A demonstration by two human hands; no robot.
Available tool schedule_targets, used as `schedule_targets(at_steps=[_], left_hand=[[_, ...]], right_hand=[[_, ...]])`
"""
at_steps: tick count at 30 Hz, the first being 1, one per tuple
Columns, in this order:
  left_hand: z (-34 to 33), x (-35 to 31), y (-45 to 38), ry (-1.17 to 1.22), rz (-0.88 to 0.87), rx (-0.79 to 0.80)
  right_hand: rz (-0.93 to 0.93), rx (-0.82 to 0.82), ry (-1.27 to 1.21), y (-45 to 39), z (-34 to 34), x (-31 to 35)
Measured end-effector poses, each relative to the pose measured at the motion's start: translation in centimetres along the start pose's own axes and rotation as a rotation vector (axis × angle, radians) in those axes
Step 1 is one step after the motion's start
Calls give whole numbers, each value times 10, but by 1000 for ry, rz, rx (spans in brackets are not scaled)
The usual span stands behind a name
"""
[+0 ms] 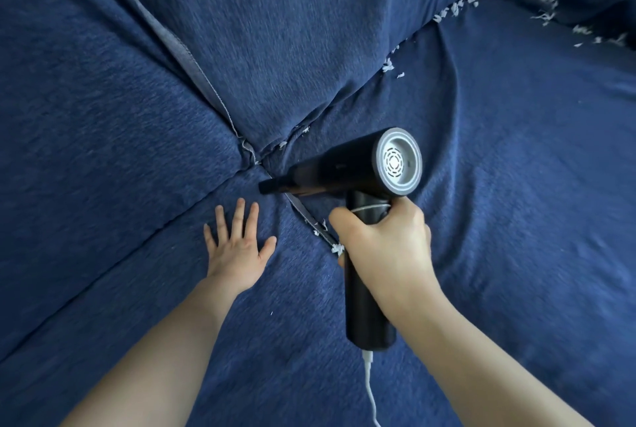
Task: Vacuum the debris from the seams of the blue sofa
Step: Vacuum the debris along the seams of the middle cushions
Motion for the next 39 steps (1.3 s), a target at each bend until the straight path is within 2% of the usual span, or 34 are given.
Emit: schedule_targets(at_steps=[12, 28, 39], left_hand=[[-1, -6, 13, 34, 24, 90], [-5, -14, 36, 94, 48, 80], [-9, -15, 39, 88, 58, 86]], right_hand=[[25, -17, 107, 15, 60, -18], [50, -28, 223, 42, 79, -37], [112, -83, 208, 35, 91, -26]])
Point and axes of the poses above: each hand's wrist, its own y-axis away from the middle knuckle, its own z-axis out of the back of the hand, x = y × z, the point moved 7 cm from there along -y, towards the middle knuckle, and after that the axes turned 4 degrees about y, right-handed, at the moved point
